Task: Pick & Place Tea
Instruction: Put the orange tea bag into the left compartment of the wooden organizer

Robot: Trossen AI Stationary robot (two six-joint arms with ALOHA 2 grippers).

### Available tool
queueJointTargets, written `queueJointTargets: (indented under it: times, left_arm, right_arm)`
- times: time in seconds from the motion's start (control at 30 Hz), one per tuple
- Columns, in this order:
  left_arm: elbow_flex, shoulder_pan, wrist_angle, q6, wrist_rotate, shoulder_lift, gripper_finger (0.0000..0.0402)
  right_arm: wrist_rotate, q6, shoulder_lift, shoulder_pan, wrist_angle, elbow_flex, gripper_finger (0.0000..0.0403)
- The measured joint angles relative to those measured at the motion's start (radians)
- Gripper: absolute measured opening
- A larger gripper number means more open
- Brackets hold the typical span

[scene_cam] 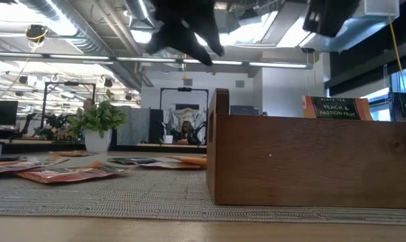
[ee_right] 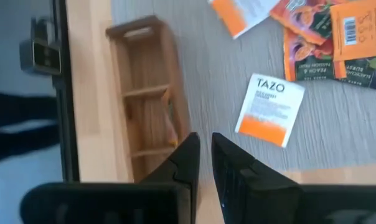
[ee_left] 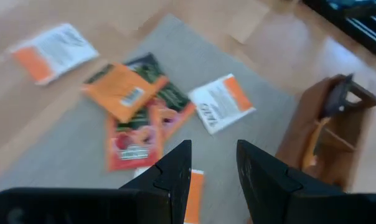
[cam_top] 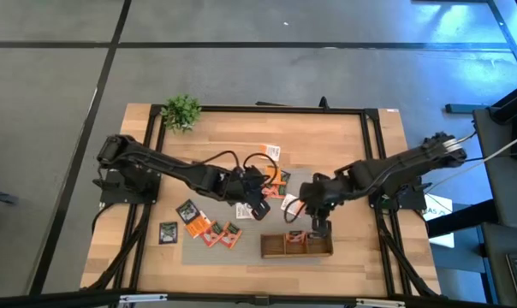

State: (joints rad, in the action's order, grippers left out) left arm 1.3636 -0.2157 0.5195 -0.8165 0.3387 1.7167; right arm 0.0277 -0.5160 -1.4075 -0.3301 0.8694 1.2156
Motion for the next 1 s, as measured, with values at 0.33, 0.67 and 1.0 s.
queueJointTargets:
  times: [0.33,0.67,1.0]
  left_arm:
    - [0.000,0.108,-0.125,0.070,-0.309,0.118,0.0123]
    - [0.000,0.171,0.163,0.133,-0.367,0.095,0.0123]
    - [0.000,0.199,0.087,0.154,-0.410,0.103,0.0123]
  right_arm:
    - [0.000,-0.046,0.016,0.072,-0.214,-0.220,0.0045]
    - [-0.001,-0.107,0.016,0.109,-0.517,-0.336,0.0045]
    - [-0.001,-0.079,0.015,0.111,-0.563,-0.372,0.0048]
